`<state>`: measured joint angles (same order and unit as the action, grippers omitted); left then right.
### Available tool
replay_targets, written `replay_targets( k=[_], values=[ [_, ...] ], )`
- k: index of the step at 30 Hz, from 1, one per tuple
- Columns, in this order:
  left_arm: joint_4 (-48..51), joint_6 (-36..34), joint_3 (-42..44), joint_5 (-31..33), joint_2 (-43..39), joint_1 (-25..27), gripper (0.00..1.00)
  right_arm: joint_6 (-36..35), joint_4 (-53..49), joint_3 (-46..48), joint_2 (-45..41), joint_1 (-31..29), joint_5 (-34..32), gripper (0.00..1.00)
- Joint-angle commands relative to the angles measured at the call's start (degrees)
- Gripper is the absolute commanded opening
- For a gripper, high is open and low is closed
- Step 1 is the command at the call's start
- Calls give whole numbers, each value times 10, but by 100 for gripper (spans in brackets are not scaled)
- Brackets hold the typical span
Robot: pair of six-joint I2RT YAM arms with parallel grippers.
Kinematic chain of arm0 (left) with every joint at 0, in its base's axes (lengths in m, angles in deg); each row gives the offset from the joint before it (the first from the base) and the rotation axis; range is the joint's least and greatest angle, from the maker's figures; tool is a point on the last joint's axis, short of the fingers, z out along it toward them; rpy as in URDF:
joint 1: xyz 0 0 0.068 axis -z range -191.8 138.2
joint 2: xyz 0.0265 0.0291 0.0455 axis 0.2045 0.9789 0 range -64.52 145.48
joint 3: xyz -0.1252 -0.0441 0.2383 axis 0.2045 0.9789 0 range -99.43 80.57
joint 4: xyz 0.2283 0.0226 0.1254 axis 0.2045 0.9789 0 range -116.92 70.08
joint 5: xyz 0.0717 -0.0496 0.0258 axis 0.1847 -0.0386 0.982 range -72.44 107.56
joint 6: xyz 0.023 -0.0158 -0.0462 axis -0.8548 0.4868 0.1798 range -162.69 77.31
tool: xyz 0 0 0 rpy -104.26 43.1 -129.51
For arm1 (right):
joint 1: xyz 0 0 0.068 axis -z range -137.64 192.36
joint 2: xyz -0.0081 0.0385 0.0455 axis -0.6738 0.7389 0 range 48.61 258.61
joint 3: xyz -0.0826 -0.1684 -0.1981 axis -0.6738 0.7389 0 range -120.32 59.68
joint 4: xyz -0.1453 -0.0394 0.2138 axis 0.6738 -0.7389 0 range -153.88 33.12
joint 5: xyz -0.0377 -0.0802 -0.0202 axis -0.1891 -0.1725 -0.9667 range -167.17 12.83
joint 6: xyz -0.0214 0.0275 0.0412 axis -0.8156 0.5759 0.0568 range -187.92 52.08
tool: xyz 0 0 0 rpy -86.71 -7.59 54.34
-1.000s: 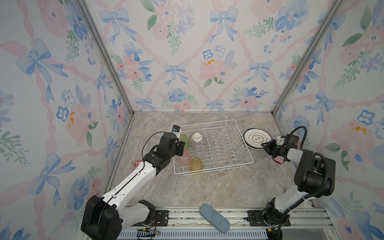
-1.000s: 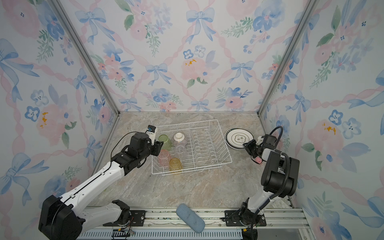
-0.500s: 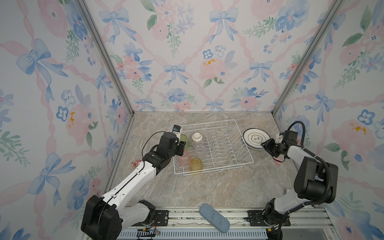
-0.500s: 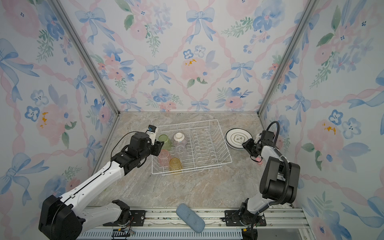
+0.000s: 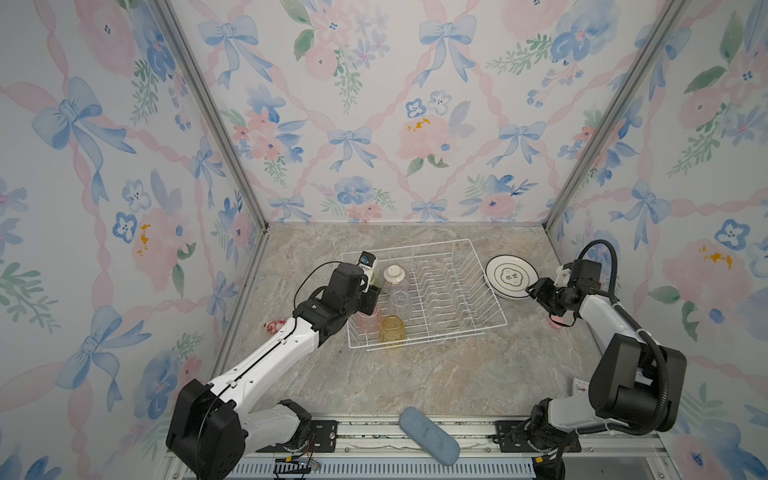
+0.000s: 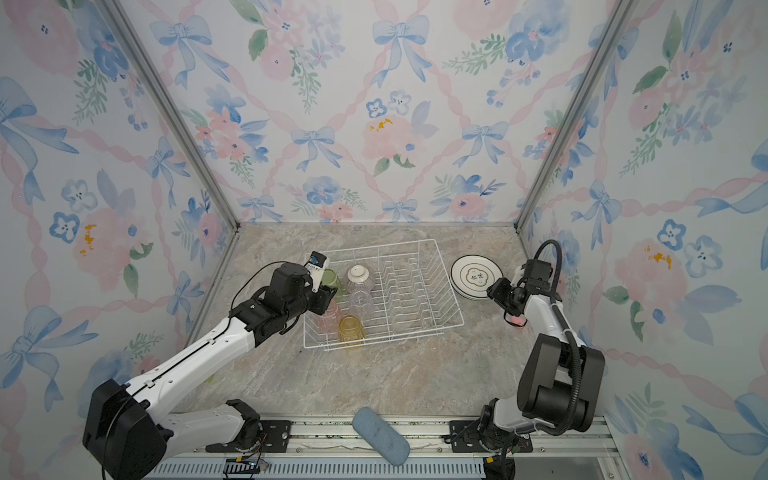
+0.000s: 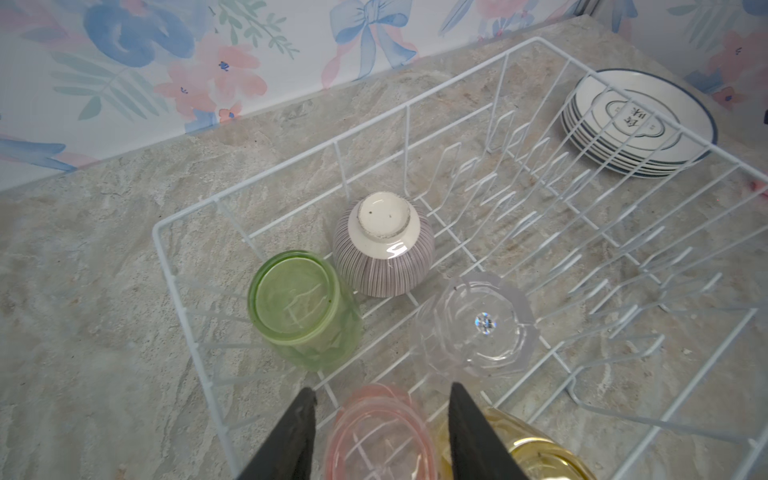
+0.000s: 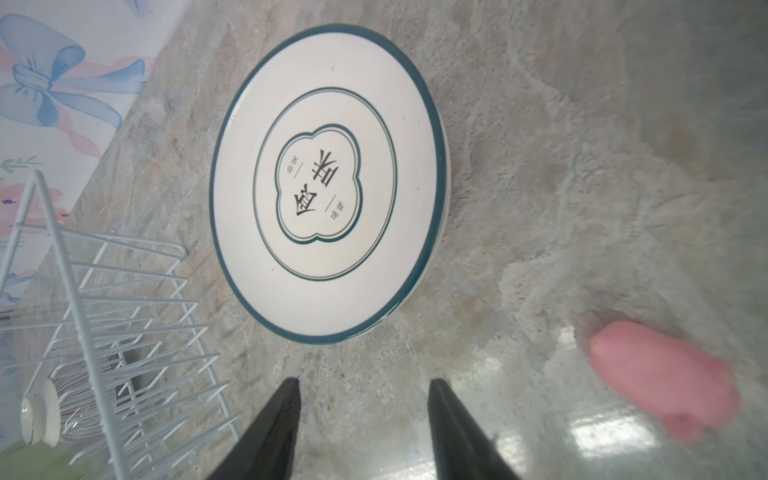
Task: Unload the mixed dishes from the dish rack
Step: 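Lower the plate flat onto the stack and open the right gripper, then grip the clear glass in the rack with the left gripper while the right gripper returns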
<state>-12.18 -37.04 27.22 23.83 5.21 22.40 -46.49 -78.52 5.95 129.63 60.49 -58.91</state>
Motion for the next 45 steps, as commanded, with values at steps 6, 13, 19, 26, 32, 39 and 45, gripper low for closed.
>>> replay_targets(
  k=[6, 13, 19, 26, 32, 39, 45],
  values=[
    [45, -38, -57, -11, 43, 69, 64, -47, -97, -30, -141, -111, -53, 60],
    [49, -26, -44, -23, 23, 73, 70, -40, -112, -37, -174, -223, -74, 61],
    [64, -29, -78, -29, 68, 73, 77, -27, -95, -42, -168, -265, -75, 62],
    [88, -44, -126, -46, 138, 58, 97, -27, -89, -31, -173, -276, -68, 62],
    [142, -39, -175, -16, 202, 44, 98, -28, -84, -27, -174, -276, -66, 62],
    [150, -26, -194, -33, 241, 45, 97, -28, -72, -23, -164, -277, -59, 62],
    [170, -21, -213, -22, 263, 47, 96, -25, -59, -15, -155, -277, -52, 62]
  ],
)
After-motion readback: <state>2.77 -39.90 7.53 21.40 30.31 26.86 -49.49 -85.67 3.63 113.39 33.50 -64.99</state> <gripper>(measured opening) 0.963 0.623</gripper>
